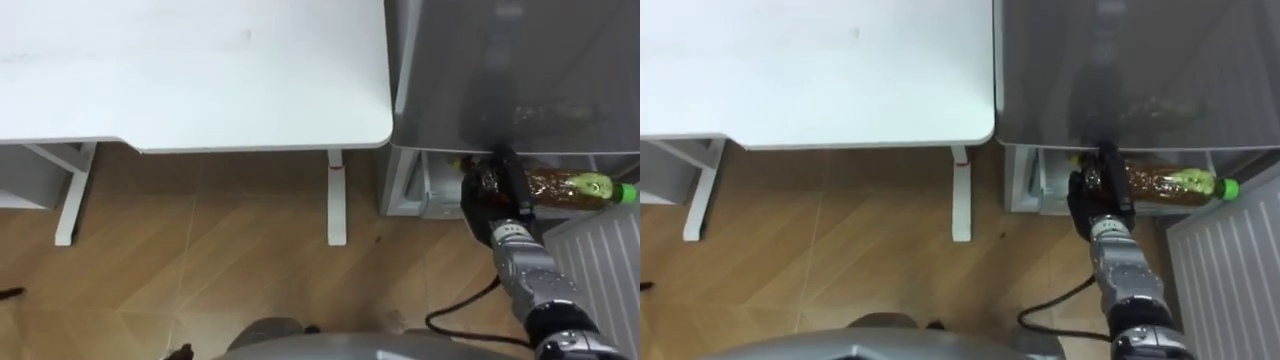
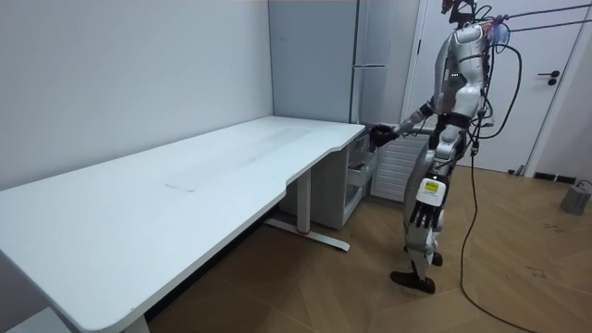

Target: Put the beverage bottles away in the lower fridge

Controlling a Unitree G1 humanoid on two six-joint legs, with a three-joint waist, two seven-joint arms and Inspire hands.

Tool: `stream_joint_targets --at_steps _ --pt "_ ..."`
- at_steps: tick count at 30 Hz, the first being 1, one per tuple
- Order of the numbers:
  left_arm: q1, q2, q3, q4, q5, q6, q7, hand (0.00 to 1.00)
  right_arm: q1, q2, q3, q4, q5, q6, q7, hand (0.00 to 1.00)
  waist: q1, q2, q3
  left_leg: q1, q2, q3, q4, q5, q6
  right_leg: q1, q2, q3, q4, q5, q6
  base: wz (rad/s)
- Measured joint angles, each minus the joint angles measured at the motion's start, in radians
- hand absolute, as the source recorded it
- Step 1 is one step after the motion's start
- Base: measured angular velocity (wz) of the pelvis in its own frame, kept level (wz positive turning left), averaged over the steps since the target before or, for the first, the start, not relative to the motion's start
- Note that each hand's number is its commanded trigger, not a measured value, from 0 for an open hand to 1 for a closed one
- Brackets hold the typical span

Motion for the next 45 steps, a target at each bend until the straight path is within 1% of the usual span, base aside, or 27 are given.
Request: stream_joint_targets --at_steps 1,2,3,4,5,6,7,9,10,12,14,16,17,18,21,23,25,27,29,33,36,38,39,42,43,44,45 --pt "-0.029 0.003 0.001 0.007 0.0 -0.01 0.005 0.0 -0.043 0.0 -0.018 0.057 0.0 -0.001 0.0 1.0 0.004 -0.004 0.0044 -0.044 -0.006 -0.002 0.032 0.001 0.001 -0.048 -0.012 0.0 0.049 -0.017 0.0 0.14" --pt "-0.045 0.003 0.003 0.012 -0.001 -0.015 0.01 0.0 -0.067 -0.001 -0.029 0.084 -0.002 -0.001 0.0 1.0 0.006 -0.007 0.0069 -0.069 -0.009 -0.003 0.051 0.0 0.001 -0.075 -0.017 0.004 0.076 -0.025 -0.001 0.17" --pt "-0.078 0.005 0.005 0.024 -0.001 -0.02 0.015 0.0 -0.117 -0.002 -0.054 0.13 -0.007 0.0 -0.001 1.0 0.009 -0.011 0.0106 -0.125 -0.011 -0.003 0.09 -0.002 0.004 -0.133 -0.025 0.009 0.123 -0.039 -0.002 0.14" --pt "-0.105 0.007 0.002 0.037 -0.001 -0.022 0.017 0.0 -0.159 -0.006 -0.065 0.162 -0.008 -0.002 -0.001 1.0 0.011 -0.011 0.0109 -0.177 -0.011 -0.003 0.123 -0.003 0.005 -0.189 -0.031 0.011 0.166 -0.046 -0.005 0.11" --pt "-0.116 0.008 0.002 0.043 -0.001 -0.023 0.017 0.0 -0.175 -0.009 -0.067 0.166 -0.008 -0.002 -0.002 1.0 0.015 -0.01 0.0111 -0.203 -0.011 -0.003 0.137 -0.003 0.005 -0.215 -0.034 0.012 0.185 -0.049 -0.007 0.08" --pt "-0.136 0.008 0.002 0.044 -0.001 -0.024 0.018 0.0 -0.197 -0.015 -0.067 0.167 -0.009 -0.002 -0.001 1.0 0.021 -0.01 0.0121 -0.247 -0.013 -0.002 0.16 -0.003 0.005 -0.263 -0.044 0.011 0.219 -0.053 -0.012 0.08" --pt "-0.15 0.009 0.001 0.049 -0.001 -0.028 0.02 0.0 -0.215 -0.027 -0.07 0.172 -0.01 0.001 -0.001 1.0 0.033 -0.011 0.0133 -0.28 -0.014 -0.002 0.18 -0.003 0.006 -0.301 -0.051 0.014 0.254 -0.06 -0.014 0.09" --pt "-0.152 0.01 0.001 0.05 -0.001 -0.037 0.023 0.0 -0.246 -0.037 -0.08 0.195 -0.009 0.002 0.0 1.0 0.044 -0.012 0.0147 -0.316 -0.026 -0.001 0.204 -0.003 0.006 -0.344 -0.065 0.016 0.299 -0.075 -0.017 0.1" --pt "-0.152 0.011 0.001 0.05 -0.002 -0.037 0.027 0.0 -0.258 -0.044 -0.082 0.198 -0.009 0.002 0.0 1.0 0.055 -0.014 0.0157 -0.337 -0.025 0.003 0.212 -0.004 0.006 -0.371 -0.07 0.023 0.325 -0.084 -0.019 0.08" --pt "-0.151 0.013 0.0 0.044 -0.003 -0.036 0.041 0.0 -0.278 -0.055 -0.081 0.198 -0.01 0.003 0.001 1.0 0.06 -0.018 0.0184 -0.376 -0.026 0.005 0.232 -0.003 0.005 -0.416 -0.083 0.029 0.36 -0.091 -0.024 0.05" --pt "-0.161 0.024 -0.013 0.045 -0.026 -0.037 0.052 0.0 -0.297 -0.067 -0.064 0.198 -0.014 0.004 0.001 1.0 0.072 -0.031 0.0243 -0.416 -0.025 0.012 0.253 -0.002 0.002 -0.464 -0.082 0.038 0.393 -0.094 -0.03 -0.02" --pt "-0.167 0.037 -0.022 0.045 -0.064 -0.038 0.058 0.0 -0.309 -0.083 -0.048 0.198 -0.015 0.007 0.001 1.0 0.086 -0.037 0.0274 -0.471 -0.023 0.01 0.282 0.0 -0.001 -0.515 -0.082 0.037 0.415 -0.092 -0.038 0.0" --pt "-0.17 0.041 -0.025 0.044 -0.078 -0.039 0.059 0.0 -0.312 -0.087 -0.042 0.198 -0.014 0.009 0.001 1.0 0.086 -0.04 0.028 -0.485 -0.024 0.01 0.287 0.0 -0.001 -0.529 -0.083 0.037 0.422 -0.093 -0.039 0.05" --pt "-0.174 0.05 -0.041 0.043 -0.1 -0.041 0.061 0.0 -0.32 -0.097 -0.039 0.198 -0.014 0.017 0.001 1.0 0.087 -0.043 0.0273 -0.516 -0.023 0.01 0.303 0.0 -0.001 -0.56 -0.082 0.038 0.437 -0.094 -0.041 0.04" --pt "-0.189 0.053 -0.041 0.044 -0.112 -0.045 0.069 0.0 -0.344 -0.117 -0.041 0.198 -0.016 0.021 0.001 1.0 0.091 -0.044 0.027 -0.586 -0.022 0.011 0.336 0.0 -0.001 -0.63 -0.079 0.043 0.465 -0.091 -0.046 -0.01" --pt "-0.194 0.061 -0.06 0.042 -0.119 -0.046 0.082 0.0 -0.364 -0.126 -0.04 0.198 -0.013 0.023 -0.001 1.0 0.091 -0.046 0.0266 -0.624 -0.019 0.013 0.353 0.0 0.0 -0.667 -0.078 0.046 0.479 -0.089 -0.047 -0.04" --pt "-0.198 0.068 -0.074 0.037 -0.12 -0.049 0.086 0.0 -0.413 -0.146 -0.04 0.198 -0.014 0.024 -0.003 1.0 0.091 -0.045 0.0264 -0.679 -0.019 0.018 0.378 -0.002 0.001 -0.725 -0.082 0.053 0.505 -0.087 -0.05 -0.04" --pt "-0.198 0.07 -0.084 0.031 -0.119 -0.049 0.085 0.0 -0.444 -0.159 -0.042 0.198 -0.015 0.024 -0.004 1.0 0.094 -0.045 0.0258 -0.702 -0.021 0.02 0.39 -0.002 0.002 -0.751 -0.083 0.058 0.519 -0.087 -0.05 0.0" --pt "-0.198 0.075 -0.084 0.026 -0.119 -0.05 0.085 0.0 -0.472 -0.166 -0.043 0.198 -0.019 0.024 -0.013 1.0 0.089 -0.045 0.0259 -0.72 -0.022 0.017 0.402 -0.003 0.003 -0.764 -0.087 0.055 0.531 -0.09 -0.051 0.08" --pt "-0.198 0.082 -0.088 -0.008 -0.119 -0.059 0.084 0.0 -0.538 -0.197 -0.041 0.191 -0.037 0.022 -0.034 1.0 0.091 -0.045 0.0255 -0.772 -0.024 0.016 0.425 -0.003 0.003 -0.815 -0.09 0.056 0.554 -0.092 -0.052 0.03" --pt "-0.196 0.084 -0.089 -0.023 -0.12 -0.061 0.085 0.0 -0.55 -0.204 -0.041 0.183 -0.039 0.022 -0.049 1.0 0.091 -0.048 0.0245 -0.789 -0.025 0.016 0.436 -0.006 0.006 -0.829 -0.093 0.055 0.565 -0.094 -0.052 0.0" --pt "-0.192 0.09 -0.089 -0.035 -0.134 -0.069 0.088 0.0 -0.554 -0.21 -0.041 0.18 -0.039 0.022 -0.061 1.0 0.089 -0.049 0.0246 -0.796 -0.026 0.016 0.438 -0.005 0.006 -0.836 -0.098 0.052 0.568 -0.095 -0.052 0.04" --pt "-0.19 0.093 -0.089 -0.037 -0.154 -0.078 0.097 0.0 -0.556 -0.216 -0.041 0.18 -0.039 0.022 -0.07 1.0 0.09 -0.049 0.0246 -0.799 -0.028 0.016 0.44 -0.006 0.007 -0.837 -0.102 0.049 0.57 -0.095 -0.053 0.05" --pt "-0.188 0.113 -0.089 -0.051 -0.159 -0.082 0.109 0.0 -0.575 -0.222 -0.043 0.18 -0.044 0.016 -0.095 1.0 0.088 -0.05 0.0242 -0.811 -0.026 0.015 0.449 -0.007 0.009 -0.843 -0.104 0.042 0.574 -0.095 -0.054 0.01" --pt "-0.188 0.119 -0.089 -0.059 -0.159 -0.083 0.11 0.0 -0.592 -0.224 -0.043 0.18 -0.044 0.011 -0.101 0.6 0.087 -0.051 0.0243 -0.816 -0.026 0.016 0.454 -0.008 0.01 -0.85 -0.107 0.043 0.58 -0.096 -0.054 0.0" --pt "-0.187 0.12 -0.089 -0.062 -0.159 -0.084 0.113 0.0 -0.599 -0.226 -0.043 0.18 -0.044 0.011 -0.101 0.05 0.087 -0.051 0.0243 -0.817 -0.026 0.017 0.456 -0.008 0.011 -0.85 -0.108 0.043 0.583 -0.096 -0.054 0.0" --pt "-0.183 0.121 -0.089 -0.074 -0.161 -0.087 0.122 0.0 -0.608 -0.226 -0.042 0.18 -0.049 0.011 -0.11 0.0 0.086 -0.052 0.0238 -0.816 -0.027 0.018 0.457 -0.008 0.012 -0.85 -0.109 0.043 0.583 -0.096 -0.054 0.0"
